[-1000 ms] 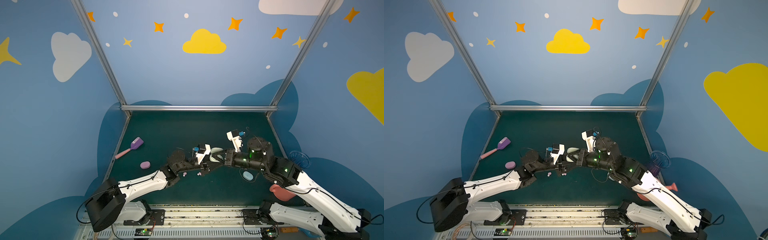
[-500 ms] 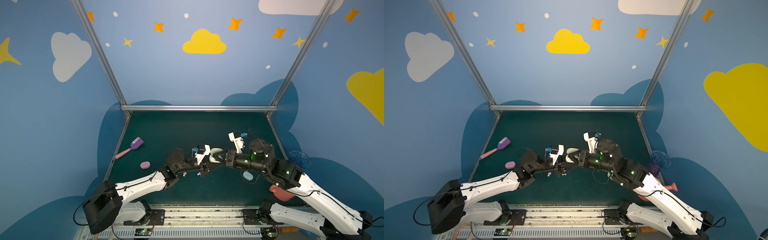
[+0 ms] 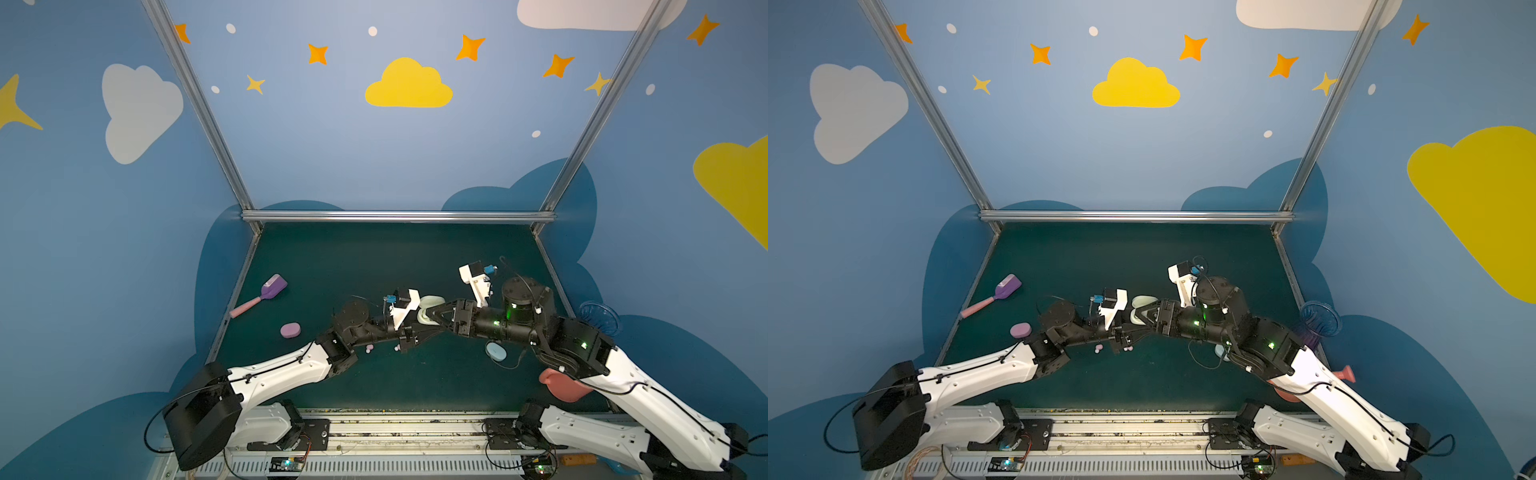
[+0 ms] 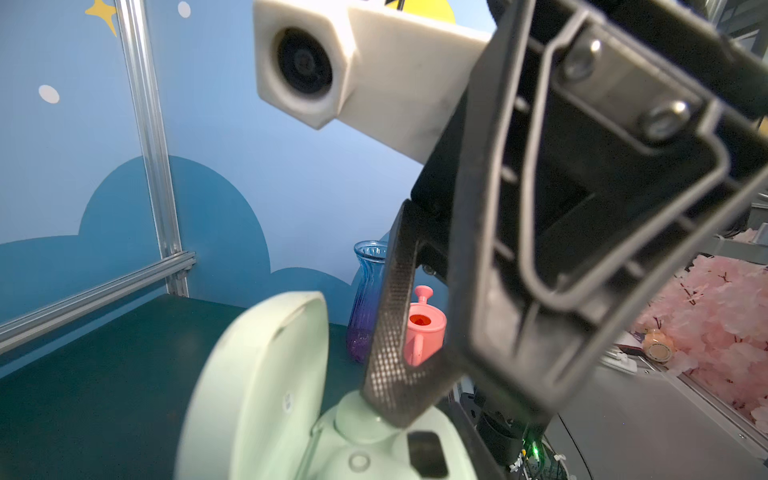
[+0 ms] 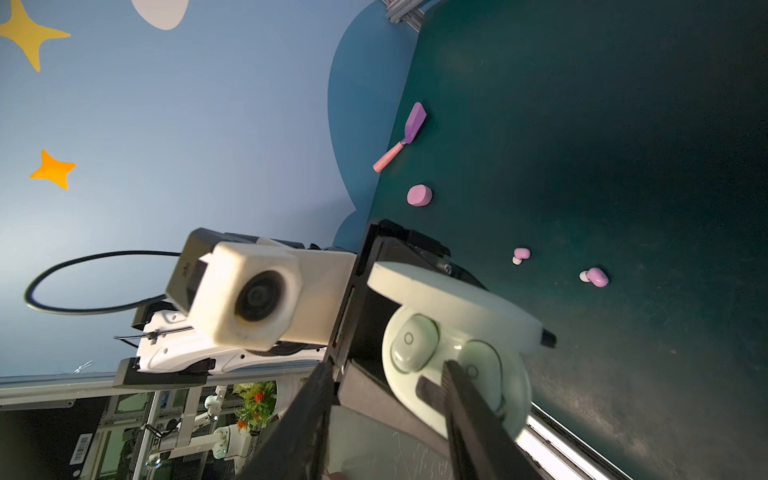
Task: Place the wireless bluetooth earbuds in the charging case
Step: 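Open the right gripper and draw it back from the case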
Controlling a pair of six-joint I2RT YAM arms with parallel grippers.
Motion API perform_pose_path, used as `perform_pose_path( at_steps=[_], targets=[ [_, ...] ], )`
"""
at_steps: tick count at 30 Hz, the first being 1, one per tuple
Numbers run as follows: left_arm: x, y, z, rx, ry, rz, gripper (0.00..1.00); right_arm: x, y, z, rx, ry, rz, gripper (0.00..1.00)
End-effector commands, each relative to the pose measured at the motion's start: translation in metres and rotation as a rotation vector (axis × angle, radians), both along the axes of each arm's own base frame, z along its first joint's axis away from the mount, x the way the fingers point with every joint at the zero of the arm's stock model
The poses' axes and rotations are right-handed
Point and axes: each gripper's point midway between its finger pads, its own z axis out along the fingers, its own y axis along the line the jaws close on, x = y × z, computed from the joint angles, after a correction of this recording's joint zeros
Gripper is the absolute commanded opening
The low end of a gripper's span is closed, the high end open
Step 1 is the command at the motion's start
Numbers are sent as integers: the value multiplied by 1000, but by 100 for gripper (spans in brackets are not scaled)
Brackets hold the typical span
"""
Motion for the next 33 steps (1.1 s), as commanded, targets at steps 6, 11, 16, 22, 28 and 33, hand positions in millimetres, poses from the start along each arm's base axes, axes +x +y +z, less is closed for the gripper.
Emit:
perform_pose_path(
  at_steps=[6,11,16,22,28,33],
  targets=[
    [-7,11,13,-33,-46,13,9,0,-30,17,-98,-72,-45,51],
    [-13,16,9,-17,-36,1,9,12,-40,20,-171,-72,-72,55],
    [-18,20,5,-4,-28,-4,9,32,-36,15,-222,-34,-48,57],
    [-24,21,-3,31,-20,-29,10,53,-20,9,-244,6,6,57],
    [-27,22,-6,44,-17,-42,10,63,-3,3,-249,39,59,56],
    [-29,25,-6,43,-21,-38,10,63,6,-2,-226,77,85,51]
  ],
)
